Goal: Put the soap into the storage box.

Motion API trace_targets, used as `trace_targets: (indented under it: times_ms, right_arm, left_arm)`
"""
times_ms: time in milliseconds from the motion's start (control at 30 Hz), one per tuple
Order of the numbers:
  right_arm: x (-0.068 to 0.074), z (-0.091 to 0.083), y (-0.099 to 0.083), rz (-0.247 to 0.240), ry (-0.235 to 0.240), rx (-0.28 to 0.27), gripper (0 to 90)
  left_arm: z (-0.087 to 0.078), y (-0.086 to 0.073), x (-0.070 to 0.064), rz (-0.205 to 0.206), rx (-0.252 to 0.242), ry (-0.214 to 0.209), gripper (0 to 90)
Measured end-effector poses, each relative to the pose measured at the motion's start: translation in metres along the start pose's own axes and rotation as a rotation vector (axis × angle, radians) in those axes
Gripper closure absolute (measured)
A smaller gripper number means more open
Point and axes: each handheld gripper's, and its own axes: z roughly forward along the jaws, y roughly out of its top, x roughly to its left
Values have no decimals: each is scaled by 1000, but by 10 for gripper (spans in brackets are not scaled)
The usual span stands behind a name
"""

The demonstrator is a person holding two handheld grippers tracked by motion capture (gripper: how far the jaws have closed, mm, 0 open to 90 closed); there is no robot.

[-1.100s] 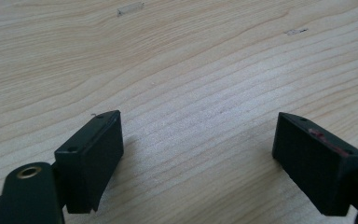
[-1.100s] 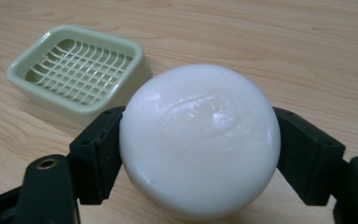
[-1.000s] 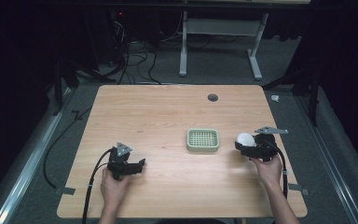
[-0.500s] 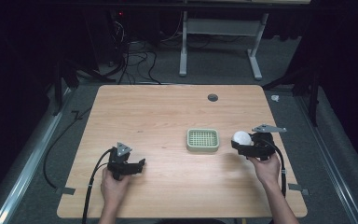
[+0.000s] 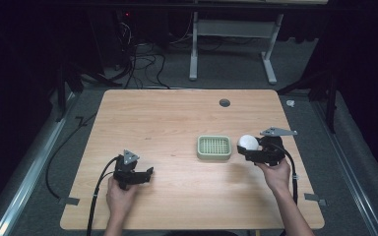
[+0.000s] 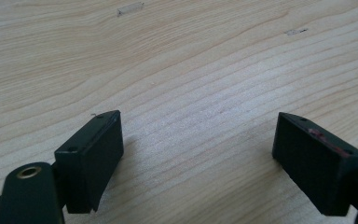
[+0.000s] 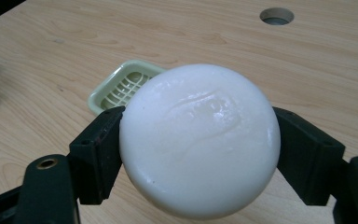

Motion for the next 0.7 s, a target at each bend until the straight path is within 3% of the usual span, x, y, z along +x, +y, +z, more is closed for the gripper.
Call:
trace_targets:
  times_ms: [700]
  right_arm:
    - [24, 19, 22, -50, 63, 10, 243]
  left_arm:
    - [0, 0, 0, 0, 0, 0, 168]
